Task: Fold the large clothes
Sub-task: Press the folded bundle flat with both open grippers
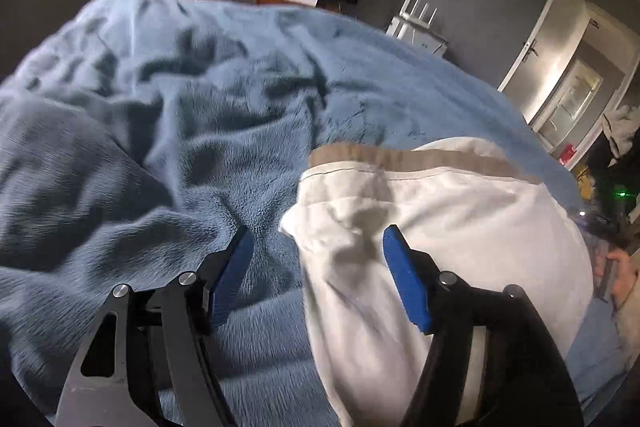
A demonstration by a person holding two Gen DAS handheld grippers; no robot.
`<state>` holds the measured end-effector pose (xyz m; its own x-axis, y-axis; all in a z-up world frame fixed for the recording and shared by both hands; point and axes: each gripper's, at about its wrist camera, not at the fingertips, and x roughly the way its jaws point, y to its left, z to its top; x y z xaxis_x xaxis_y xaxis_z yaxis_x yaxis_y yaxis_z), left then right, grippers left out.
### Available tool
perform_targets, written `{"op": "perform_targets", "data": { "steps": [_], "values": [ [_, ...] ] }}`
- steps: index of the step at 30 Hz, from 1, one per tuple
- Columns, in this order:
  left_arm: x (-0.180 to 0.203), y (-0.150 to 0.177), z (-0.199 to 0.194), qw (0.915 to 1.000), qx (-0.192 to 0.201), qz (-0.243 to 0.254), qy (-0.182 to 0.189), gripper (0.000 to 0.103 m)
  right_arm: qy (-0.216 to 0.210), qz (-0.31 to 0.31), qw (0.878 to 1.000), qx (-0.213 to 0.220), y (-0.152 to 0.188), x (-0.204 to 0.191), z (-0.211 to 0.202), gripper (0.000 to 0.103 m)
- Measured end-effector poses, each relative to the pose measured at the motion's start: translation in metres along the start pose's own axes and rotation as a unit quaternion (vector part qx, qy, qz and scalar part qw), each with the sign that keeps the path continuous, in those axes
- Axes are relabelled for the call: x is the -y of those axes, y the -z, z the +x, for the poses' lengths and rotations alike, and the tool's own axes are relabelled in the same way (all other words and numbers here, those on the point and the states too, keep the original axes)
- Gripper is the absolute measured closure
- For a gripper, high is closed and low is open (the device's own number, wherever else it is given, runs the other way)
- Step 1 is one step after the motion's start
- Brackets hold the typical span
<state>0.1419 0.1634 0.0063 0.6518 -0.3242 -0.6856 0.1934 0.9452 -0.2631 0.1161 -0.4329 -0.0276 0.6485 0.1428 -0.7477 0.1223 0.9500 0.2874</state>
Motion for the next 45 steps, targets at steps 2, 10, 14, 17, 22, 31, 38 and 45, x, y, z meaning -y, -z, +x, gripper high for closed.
{"op": "perform_targets", "data": {
  "steps": [2,10,14,17,22,31,38,45],
  "values": [
    [0.019,0.006,-0.015,0.9992,-0.005,0.026,-0.029,0.034,0.023,-0.046,0.999,0.012,0.013,-0.024,-0.025,0.010],
    [0.116,0.058,-0.038,0.9931,-0.045,0.079,-0.075,0.007,0.016,-0.116,0.993,-0.025,0.093,-0.105,-0.069,0.008],
    [0.150,0.084,-0.033,0.9912,-0.058,0.096,-0.071,0.007,0.013,-0.135,0.990,-0.036,0.127,-0.127,-0.067,0.008],
    [0.166,0.097,-0.021,0.9884,-0.072,0.117,-0.065,0.007,0.030,-0.169,0.984,-0.055,0.139,-0.141,-0.054,0.008],
    [0.166,0.093,0.009,0.9888,-0.075,0.114,-0.061,0.005,0.032,-0.171,0.984,-0.034,0.120,-0.145,-0.026,0.008],
    [0.149,0.022,0.060,0.9914,-0.061,0.088,-0.075,0.005,0.025,-0.115,0.992,-0.037,0.043,-0.155,0.034,0.008],
    [0.125,-0.027,0.096,0.9916,-0.072,0.022,-0.105,0.005,0.029,-0.055,0.996,-0.062,-0.004,-0.156,0.079,0.008],
    [0.139,-0.016,0.037,0.9933,-0.019,0.009,-0.113,0.007,0.034,-0.063,0.997,0.014,0.010,-0.156,0.015,0.008]
  ]
}}
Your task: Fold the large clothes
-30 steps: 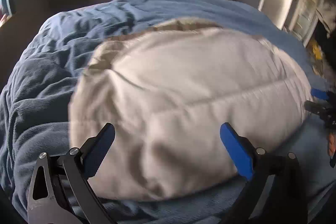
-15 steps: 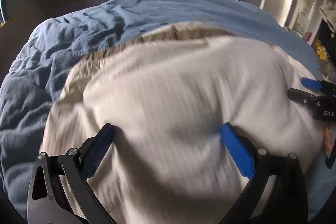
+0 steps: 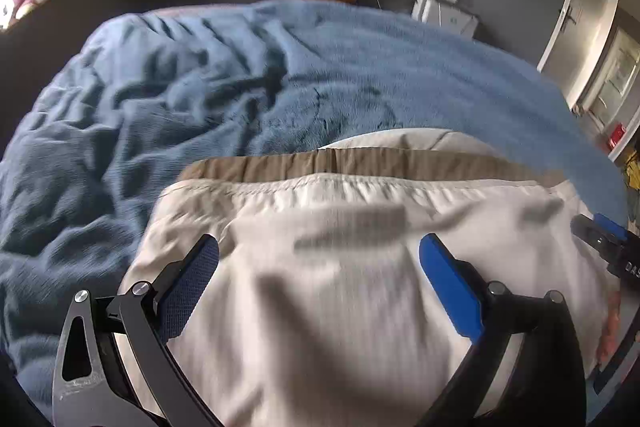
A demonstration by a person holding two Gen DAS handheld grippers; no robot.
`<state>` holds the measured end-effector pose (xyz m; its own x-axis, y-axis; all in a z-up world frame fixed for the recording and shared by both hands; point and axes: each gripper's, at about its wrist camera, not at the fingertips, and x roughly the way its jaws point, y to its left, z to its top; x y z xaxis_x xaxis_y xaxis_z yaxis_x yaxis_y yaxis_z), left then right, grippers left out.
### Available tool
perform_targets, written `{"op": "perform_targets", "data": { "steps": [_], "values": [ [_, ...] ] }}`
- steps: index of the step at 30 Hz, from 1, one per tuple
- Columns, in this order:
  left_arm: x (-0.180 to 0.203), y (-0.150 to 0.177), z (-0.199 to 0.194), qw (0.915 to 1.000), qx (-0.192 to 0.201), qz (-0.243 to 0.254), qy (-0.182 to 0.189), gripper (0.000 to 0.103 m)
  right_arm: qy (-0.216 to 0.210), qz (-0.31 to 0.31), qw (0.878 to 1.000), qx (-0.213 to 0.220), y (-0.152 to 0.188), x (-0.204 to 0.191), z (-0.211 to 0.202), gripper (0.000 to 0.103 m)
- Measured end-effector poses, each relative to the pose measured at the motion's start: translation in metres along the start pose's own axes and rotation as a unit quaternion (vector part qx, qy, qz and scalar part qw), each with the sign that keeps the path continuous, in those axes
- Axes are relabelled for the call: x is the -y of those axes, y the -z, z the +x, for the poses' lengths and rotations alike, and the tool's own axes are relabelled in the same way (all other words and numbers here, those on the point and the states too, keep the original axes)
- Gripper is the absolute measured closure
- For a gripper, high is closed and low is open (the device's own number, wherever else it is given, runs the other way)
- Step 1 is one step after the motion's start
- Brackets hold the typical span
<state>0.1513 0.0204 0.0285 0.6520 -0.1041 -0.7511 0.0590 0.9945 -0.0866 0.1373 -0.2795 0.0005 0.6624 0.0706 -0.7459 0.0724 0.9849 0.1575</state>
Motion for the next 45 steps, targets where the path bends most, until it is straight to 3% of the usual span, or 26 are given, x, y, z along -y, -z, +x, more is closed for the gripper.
{"op": "perform_targets", "data": {
  "steps": [5,11,16,29,45],
  "values": [
    [0.007,0.040,-0.059,1.0000,0.003,0.002,0.009,0.007,0.005,-0.037,0.999,0.032,0.043,-0.006,-0.067,0.008],
    [0.021,0.088,-0.127,0.9994,0.005,0.034,0.011,0.006,-0.004,-0.040,0.999,0.010,0.097,-0.006,-0.131,0.008],
    [0.029,0.123,-0.159,0.9981,-0.006,0.057,0.021,0.006,-0.005,-0.058,0.998,0.009,0.133,-0.006,-0.176,0.008],
    [0.044,0.182,-0.171,0.9951,-0.074,0.064,-0.015,0.007,0.008,-0.087,0.995,-0.044,0.188,-0.014,-0.190,0.008],
    [0.045,0.187,-0.172,0.9948,-0.080,0.061,-0.018,0.007,0.012,-0.096,0.995,-0.040,0.191,-0.016,-0.194,0.008]
  ]
}}
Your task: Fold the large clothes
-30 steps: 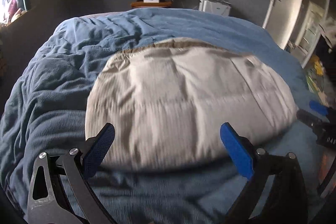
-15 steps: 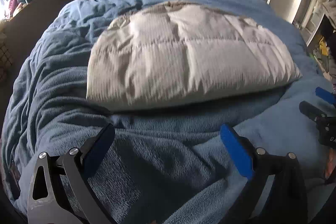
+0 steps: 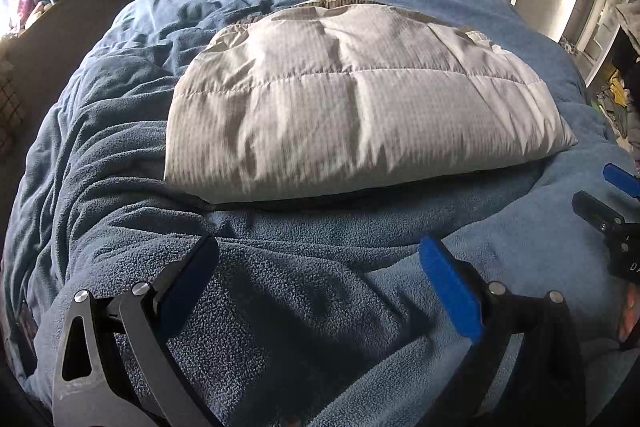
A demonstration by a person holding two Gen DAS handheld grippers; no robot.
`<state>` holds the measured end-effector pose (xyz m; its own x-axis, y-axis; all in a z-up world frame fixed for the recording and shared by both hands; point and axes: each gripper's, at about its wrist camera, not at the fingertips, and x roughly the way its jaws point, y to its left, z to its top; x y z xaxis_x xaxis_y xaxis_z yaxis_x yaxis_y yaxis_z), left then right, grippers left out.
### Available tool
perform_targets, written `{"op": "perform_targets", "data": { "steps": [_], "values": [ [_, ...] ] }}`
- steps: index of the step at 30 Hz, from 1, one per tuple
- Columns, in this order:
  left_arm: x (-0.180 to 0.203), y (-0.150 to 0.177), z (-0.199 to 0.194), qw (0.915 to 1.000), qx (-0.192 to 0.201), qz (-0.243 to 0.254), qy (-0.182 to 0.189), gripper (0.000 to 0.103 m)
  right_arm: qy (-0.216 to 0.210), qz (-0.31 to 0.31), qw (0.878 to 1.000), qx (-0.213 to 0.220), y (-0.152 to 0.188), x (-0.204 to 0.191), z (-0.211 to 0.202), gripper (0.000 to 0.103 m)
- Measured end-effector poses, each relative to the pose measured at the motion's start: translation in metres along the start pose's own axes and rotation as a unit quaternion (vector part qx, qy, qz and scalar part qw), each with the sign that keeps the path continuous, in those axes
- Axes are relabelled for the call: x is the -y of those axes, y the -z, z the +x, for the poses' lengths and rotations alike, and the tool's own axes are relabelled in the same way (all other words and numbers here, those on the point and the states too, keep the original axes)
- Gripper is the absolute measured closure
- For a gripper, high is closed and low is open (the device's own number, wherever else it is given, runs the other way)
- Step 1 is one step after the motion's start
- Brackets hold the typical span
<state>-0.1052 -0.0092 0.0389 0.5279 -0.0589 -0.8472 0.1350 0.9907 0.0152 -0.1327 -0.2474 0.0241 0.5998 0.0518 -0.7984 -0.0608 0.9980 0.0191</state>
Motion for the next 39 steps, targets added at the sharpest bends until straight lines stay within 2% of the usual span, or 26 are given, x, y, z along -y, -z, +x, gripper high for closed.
{"op": "perform_targets", "data": {
  "steps": [39],
  "values": [
    [-0.0001,0.0007,0.0009,1.0000,-0.004,0.000,0.002,0.007,0.002,0.002,1.000,-0.005,-0.0002,0.0030,0.0029,0.008]
  ]
}}
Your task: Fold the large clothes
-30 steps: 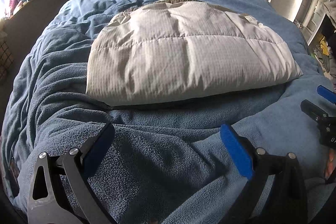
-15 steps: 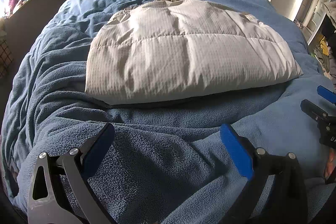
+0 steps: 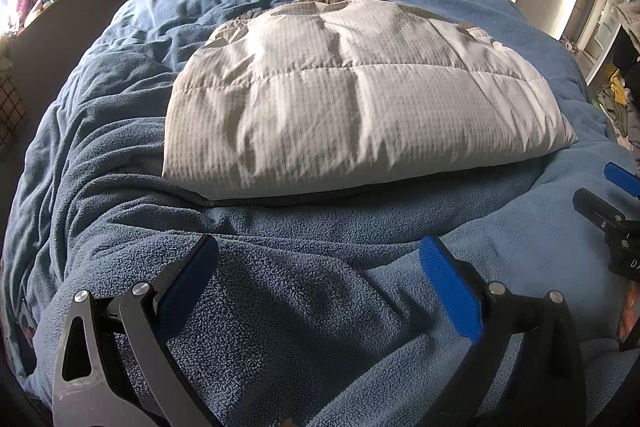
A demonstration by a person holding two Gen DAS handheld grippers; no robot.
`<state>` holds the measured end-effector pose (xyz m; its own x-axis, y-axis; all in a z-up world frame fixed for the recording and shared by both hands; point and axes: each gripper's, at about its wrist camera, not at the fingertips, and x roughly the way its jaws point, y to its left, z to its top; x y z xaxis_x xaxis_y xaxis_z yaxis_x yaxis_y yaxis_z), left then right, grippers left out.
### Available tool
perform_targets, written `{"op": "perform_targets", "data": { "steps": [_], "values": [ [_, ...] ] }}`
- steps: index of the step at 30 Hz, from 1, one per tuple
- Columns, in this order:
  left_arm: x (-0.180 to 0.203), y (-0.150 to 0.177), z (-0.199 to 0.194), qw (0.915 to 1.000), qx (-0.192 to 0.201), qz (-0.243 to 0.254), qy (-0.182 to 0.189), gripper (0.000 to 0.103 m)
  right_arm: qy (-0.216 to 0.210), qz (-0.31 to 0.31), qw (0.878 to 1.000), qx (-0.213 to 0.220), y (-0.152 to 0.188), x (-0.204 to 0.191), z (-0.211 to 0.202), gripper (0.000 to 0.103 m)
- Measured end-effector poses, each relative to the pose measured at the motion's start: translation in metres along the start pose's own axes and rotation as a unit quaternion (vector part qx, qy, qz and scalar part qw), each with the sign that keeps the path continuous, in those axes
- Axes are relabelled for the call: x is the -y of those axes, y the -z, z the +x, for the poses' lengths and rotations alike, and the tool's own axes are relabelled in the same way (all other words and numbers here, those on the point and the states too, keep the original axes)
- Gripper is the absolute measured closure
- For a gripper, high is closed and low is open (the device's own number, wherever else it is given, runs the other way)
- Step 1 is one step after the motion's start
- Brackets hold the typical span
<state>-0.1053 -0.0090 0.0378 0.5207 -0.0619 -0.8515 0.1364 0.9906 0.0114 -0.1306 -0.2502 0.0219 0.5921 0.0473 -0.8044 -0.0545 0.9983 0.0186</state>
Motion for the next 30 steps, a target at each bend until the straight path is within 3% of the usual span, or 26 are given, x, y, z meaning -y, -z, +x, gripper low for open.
{"op": "perform_targets", "data": {
  "steps": [30],
  "values": [
    [0.0043,0.0004,0.0035,0.9999,-0.010,0.008,0.002,0.007,0.000,0.002,1.000,-0.002,0.0011,0.0000,0.0015,0.008]
  ]
}}
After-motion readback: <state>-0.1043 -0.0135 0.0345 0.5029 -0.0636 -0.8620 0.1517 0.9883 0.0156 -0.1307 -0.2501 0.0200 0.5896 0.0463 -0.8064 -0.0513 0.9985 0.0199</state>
